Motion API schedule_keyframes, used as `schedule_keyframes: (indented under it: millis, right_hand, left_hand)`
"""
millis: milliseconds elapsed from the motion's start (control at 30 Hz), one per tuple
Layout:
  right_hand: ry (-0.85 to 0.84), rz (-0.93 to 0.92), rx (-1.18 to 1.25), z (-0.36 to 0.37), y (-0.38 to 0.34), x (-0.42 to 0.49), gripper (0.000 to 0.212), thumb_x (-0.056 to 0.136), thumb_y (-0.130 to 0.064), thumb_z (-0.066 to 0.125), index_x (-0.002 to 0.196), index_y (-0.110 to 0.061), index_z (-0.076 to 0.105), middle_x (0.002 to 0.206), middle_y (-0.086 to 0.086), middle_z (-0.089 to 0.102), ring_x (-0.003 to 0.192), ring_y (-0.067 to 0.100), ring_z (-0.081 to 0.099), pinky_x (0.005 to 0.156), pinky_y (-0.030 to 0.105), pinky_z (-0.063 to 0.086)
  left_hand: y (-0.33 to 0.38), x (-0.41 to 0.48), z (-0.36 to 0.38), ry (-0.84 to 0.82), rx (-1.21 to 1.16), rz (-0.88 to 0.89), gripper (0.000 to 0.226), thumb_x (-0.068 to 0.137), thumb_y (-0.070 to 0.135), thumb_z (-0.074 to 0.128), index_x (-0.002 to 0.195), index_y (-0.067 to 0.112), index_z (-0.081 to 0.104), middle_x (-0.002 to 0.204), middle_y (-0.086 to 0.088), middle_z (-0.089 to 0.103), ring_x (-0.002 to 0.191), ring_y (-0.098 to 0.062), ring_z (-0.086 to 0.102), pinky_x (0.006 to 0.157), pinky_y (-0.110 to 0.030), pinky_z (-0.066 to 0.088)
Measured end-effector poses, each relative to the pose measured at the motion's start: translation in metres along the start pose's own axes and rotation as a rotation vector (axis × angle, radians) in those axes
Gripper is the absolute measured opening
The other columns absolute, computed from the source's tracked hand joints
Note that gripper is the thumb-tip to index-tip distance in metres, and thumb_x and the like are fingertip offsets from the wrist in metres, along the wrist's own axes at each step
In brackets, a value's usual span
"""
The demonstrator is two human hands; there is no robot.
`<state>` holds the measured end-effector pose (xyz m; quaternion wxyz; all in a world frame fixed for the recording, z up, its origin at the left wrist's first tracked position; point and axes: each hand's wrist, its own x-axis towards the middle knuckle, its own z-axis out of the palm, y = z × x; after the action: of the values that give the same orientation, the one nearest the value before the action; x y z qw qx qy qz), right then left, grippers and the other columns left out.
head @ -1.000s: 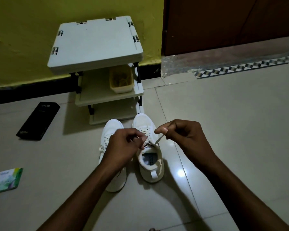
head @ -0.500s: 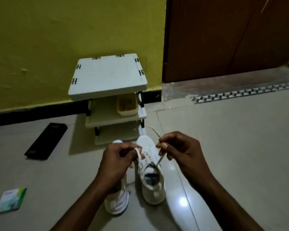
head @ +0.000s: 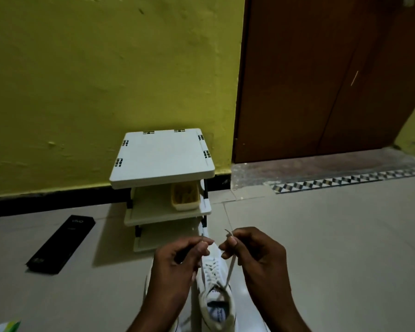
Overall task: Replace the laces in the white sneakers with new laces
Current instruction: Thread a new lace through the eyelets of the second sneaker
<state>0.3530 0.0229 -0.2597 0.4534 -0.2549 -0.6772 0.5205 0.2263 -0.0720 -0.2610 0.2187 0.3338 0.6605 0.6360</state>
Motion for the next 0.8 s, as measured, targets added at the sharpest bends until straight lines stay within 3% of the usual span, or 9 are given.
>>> schedule_keyframes:
  millis: [200, 333, 467, 600, 800]
  right_hand:
    - [0.032, 0.016, 0.037, 0.006, 0.002, 0.008, 0.006, 0.09, -0.007, 0.071, 0.086, -0.009, 0.075, 0.077, 0.005, 0.072, 0.072, 0.021, 0.07, 0.062, 0.024, 0.053]
    - [0.039, 0.053, 0.057, 0.006, 0.003, 0.011, 0.008, 0.089, -0.008, 0.072, 0.083, -0.013, 0.075, 0.075, 0.005, 0.072, 0.069, 0.017, 0.068, 0.061, 0.032, 0.054]
    - [0.06, 0.089, 0.099, 0.005, 0.001, 0.014, 0.008, 0.088, -0.007, 0.073, 0.081, -0.011, 0.075, 0.076, 0.005, 0.073, 0.071, 0.017, 0.068, 0.062, 0.026, 0.053]
    - [0.058, 0.113, 0.064, 0.006, -0.001, 0.014, 0.006, 0.087, -0.014, 0.075, 0.081, -0.016, 0.076, 0.08, 0.0, 0.074, 0.078, 0.014, 0.07, 0.065, 0.03, 0.056]
    - [0.068, 0.148, 0.075, 0.003, -0.003, 0.011, 0.007, 0.086, -0.015, 0.077, 0.079, -0.016, 0.077, 0.079, 0.0, 0.074, 0.078, 0.013, 0.07, 0.067, 0.022, 0.052]
  left_hand:
    - [0.0, 0.007, 0.009, 0.018, -0.014, 0.063, 0.022, 0.087, 0.009, 0.072, 0.08, 0.027, 0.082, 0.076, 0.002, 0.069, 0.06, -0.006, 0.06, 0.058, -0.019, 0.045]
    - [0.001, 0.012, 0.014, 0.123, -0.075, 0.014, 0.016, 0.082, 0.0, 0.076, 0.081, 0.016, 0.079, 0.074, -0.003, 0.075, 0.058, -0.007, 0.064, 0.053, -0.018, 0.048]
    - [0.002, 0.016, 0.017, 0.106, -0.113, -0.007, 0.009, 0.084, 0.003, 0.075, 0.081, 0.011, 0.075, 0.07, -0.007, 0.071, 0.055, -0.013, 0.058, 0.054, -0.022, 0.049]
    - [0.005, 0.016, 0.02, 0.116, -0.133, -0.024, 0.007, 0.087, 0.006, 0.073, 0.083, 0.012, 0.076, 0.072, -0.003, 0.071, 0.058, -0.012, 0.057, 0.057, -0.019, 0.049]
    - [0.007, 0.017, 0.018, 0.157, -0.151, -0.058, 0.01, 0.086, 0.006, 0.074, 0.079, 0.013, 0.076, 0.065, -0.005, 0.068, 0.058, -0.014, 0.054, 0.057, -0.021, 0.05]
